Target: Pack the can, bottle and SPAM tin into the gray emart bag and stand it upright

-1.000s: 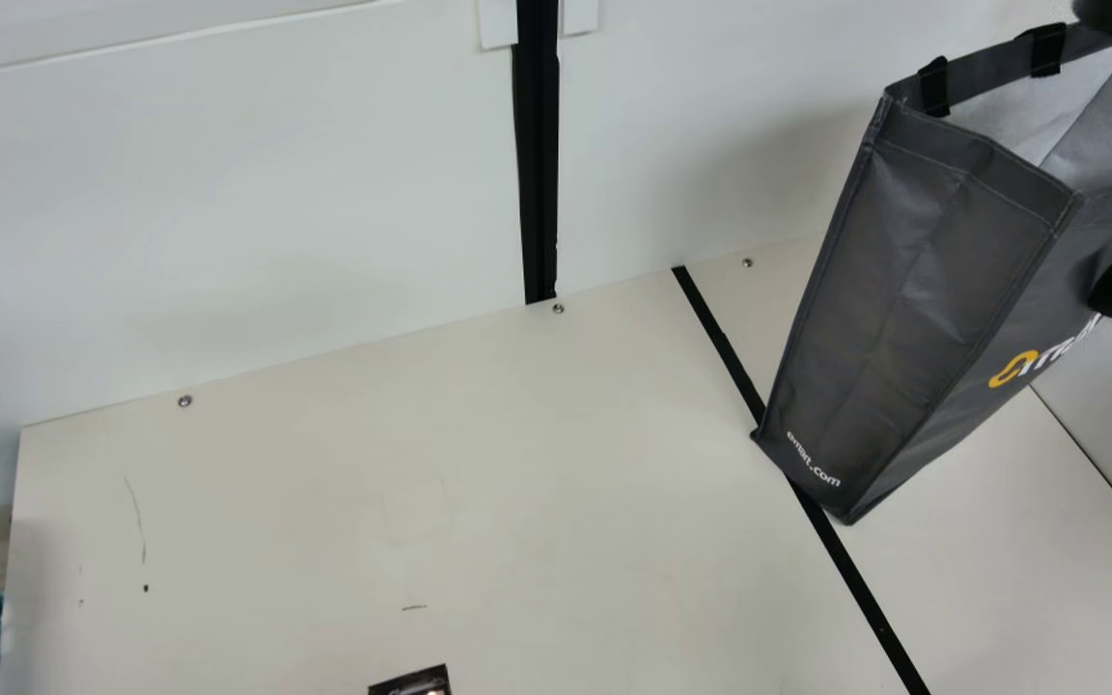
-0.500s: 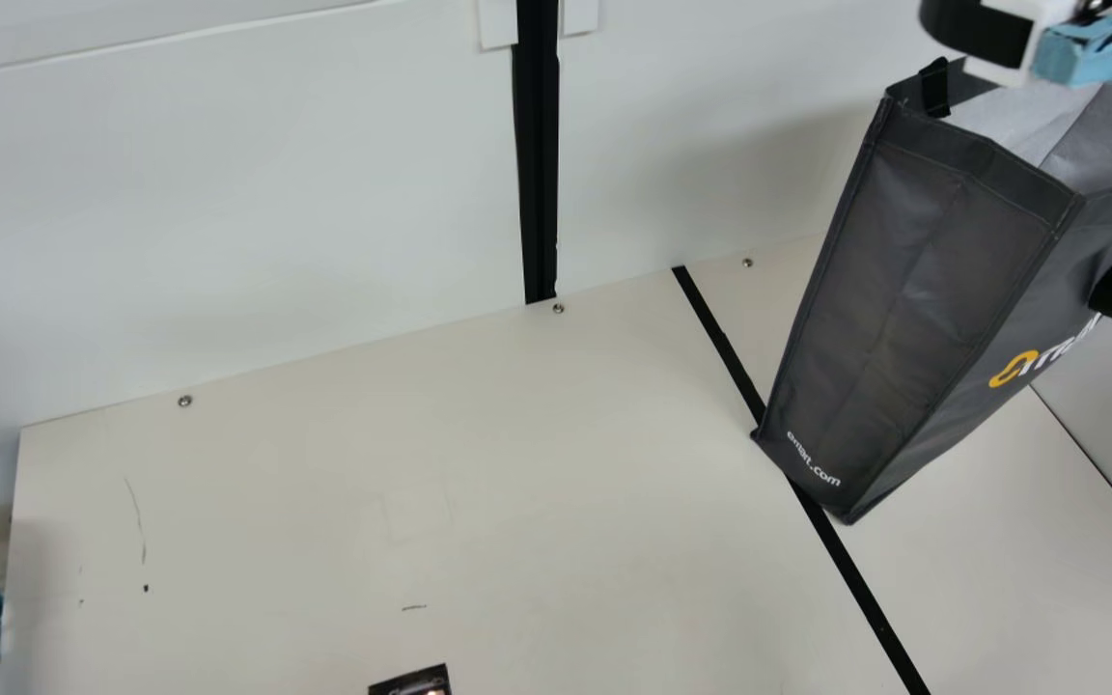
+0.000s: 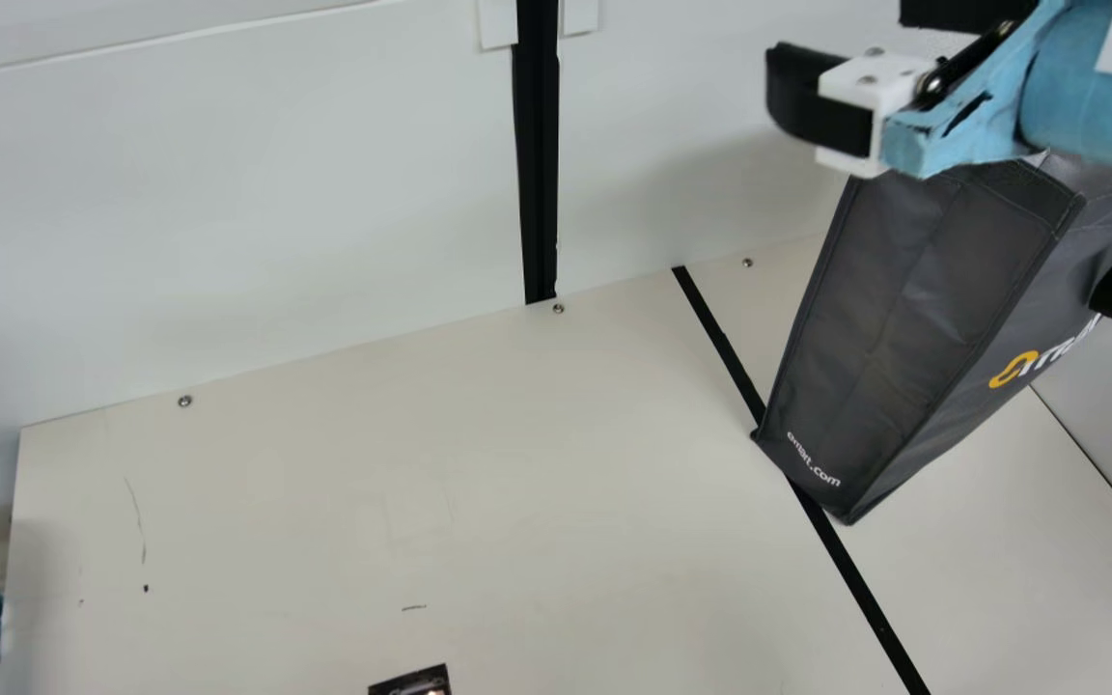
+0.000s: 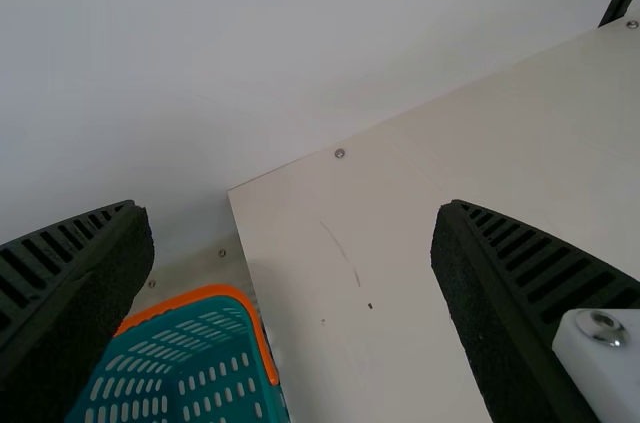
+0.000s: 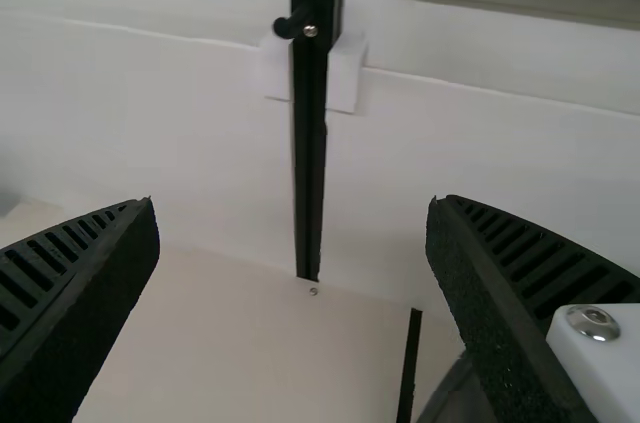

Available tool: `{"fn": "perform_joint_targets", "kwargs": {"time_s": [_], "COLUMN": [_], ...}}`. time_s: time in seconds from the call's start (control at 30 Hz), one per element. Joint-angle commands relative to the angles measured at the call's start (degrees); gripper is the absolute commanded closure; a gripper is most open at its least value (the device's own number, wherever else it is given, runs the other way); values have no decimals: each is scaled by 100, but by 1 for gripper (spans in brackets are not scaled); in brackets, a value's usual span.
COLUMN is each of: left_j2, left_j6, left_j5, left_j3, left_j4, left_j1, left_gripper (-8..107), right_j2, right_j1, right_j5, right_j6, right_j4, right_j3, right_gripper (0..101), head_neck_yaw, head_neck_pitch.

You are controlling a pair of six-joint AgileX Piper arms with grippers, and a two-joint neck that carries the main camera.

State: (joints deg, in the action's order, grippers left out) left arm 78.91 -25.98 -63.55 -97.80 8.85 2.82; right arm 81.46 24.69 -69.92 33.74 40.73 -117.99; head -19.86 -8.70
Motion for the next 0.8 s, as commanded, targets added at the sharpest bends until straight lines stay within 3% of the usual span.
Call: {"fn": "perform_joint_targets", "kwargs": {"time_s": [0.0, 0.23, 0.77], "left_j2": [0, 0, 0], "left_j6": [0, 0, 0], "left_j5": [0, 0, 0], "left_j3": [0, 0, 0], "left_j4": [0, 0, 0], "left_j1": [0, 0, 0], "left_gripper": [9, 9, 9], "right_j2": [-71, -353, -1072], "right_j1": [-302, -1029, -2701], "right_j5": [2, 136, 1427], "right_j6": [-94, -421, -1300], "right_j4": [-196, -775, -2631], "right_j3": [110, 589, 2579], "right_gripper": [6, 6, 6], "head_neck_yaw": [-14, -14, -14], "head_neck_pitch": [-130, -130, -130]}}
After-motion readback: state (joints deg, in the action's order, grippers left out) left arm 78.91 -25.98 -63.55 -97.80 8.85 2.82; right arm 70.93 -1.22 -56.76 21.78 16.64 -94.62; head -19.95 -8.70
